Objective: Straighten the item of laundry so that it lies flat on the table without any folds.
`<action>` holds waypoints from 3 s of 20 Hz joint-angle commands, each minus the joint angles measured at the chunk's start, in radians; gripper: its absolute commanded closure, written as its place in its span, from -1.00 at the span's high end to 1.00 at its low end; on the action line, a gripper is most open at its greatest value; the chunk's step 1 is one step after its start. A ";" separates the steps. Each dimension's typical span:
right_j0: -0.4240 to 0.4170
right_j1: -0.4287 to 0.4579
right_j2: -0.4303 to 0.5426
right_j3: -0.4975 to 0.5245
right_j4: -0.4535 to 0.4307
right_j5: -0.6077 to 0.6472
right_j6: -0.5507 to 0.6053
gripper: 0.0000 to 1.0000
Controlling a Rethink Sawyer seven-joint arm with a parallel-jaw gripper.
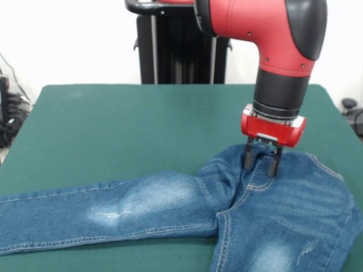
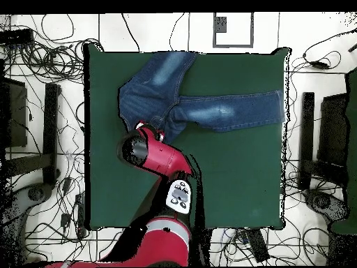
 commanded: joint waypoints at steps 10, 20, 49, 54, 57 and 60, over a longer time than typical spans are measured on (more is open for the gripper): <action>0.003 0.071 0.106 0.068 -0.033 0.011 0.162 -1.00; 0.008 0.075 0.101 0.065 -0.025 0.024 0.167 -1.00; 0.095 0.039 0.051 0.084 0.043 0.112 0.245 -1.00; 0.100 0.044 0.043 0.078 0.031 0.114 0.228 -1.00; 0.108 0.047 0.033 0.088 0.045 0.070 0.252 1.00; 0.105 0.047 0.032 0.092 0.030 0.050 0.237 1.00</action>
